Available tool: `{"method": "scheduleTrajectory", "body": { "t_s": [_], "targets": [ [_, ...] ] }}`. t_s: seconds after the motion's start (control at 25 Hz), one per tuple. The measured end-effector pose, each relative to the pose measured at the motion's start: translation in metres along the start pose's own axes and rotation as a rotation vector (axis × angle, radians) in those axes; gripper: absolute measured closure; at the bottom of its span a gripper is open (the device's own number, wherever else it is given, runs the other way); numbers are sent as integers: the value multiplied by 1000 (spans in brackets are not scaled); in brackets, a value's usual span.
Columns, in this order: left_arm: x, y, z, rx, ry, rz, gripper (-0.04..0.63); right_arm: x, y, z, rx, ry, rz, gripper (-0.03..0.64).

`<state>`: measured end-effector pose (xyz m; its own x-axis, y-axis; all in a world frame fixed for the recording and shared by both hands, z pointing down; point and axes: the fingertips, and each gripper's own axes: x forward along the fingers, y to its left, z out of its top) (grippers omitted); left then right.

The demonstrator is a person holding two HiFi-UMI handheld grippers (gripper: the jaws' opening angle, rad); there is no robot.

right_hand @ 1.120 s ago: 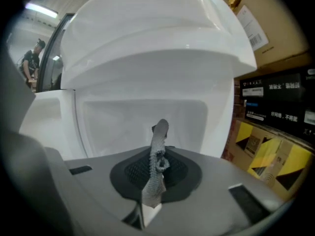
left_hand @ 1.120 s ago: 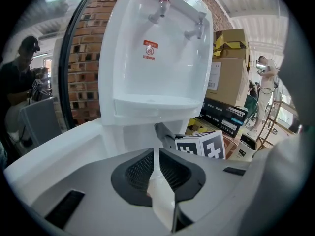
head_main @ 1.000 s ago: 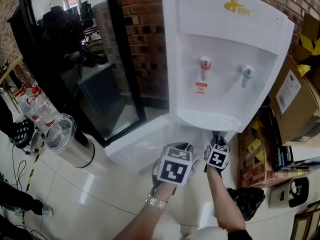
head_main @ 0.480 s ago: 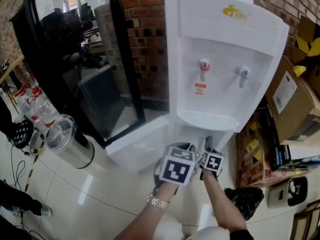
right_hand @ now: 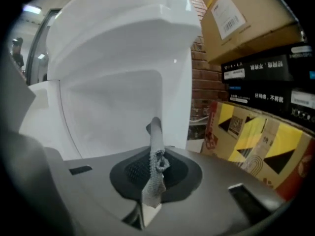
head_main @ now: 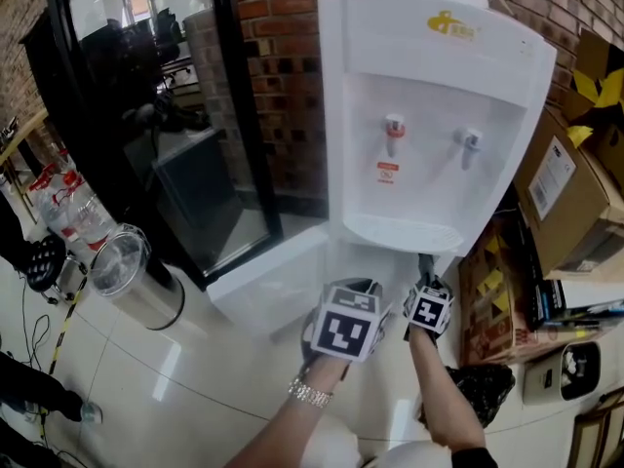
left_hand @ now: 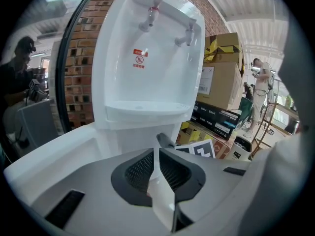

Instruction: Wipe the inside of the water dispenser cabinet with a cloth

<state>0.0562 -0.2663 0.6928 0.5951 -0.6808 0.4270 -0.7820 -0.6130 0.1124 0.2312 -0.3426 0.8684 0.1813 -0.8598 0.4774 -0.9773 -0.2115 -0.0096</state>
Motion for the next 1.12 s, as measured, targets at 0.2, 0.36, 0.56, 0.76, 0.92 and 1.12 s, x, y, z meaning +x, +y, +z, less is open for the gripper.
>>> {"method": "scheduleTrajectory", "body": {
  "t_s": [0.2, 0.36, 0.56, 0.76, 0.92, 1.12],
  "targets": [
    [6, 0, -7, 4, 24, 4, 558, 14, 6, -54, 41, 134, 70, 595],
    [8, -2, -7, 30, 28, 11, 558, 15, 10, -63, 67, 179, 109, 595],
    [5, 1, -7, 34, 30, 22, 558, -6, 31, -9, 92, 93, 198, 595],
    [-5, 4, -1, 38, 14, 33, 558, -4, 15, 10, 0, 10, 117, 595],
    [-11, 8, 1, 31, 6, 40, 558, 21, 1, -49, 9, 156, 104, 595],
    [-11, 10, -1, 25, 5, 39, 558, 23, 5, -95, 30, 287, 144, 595]
  ]
}}
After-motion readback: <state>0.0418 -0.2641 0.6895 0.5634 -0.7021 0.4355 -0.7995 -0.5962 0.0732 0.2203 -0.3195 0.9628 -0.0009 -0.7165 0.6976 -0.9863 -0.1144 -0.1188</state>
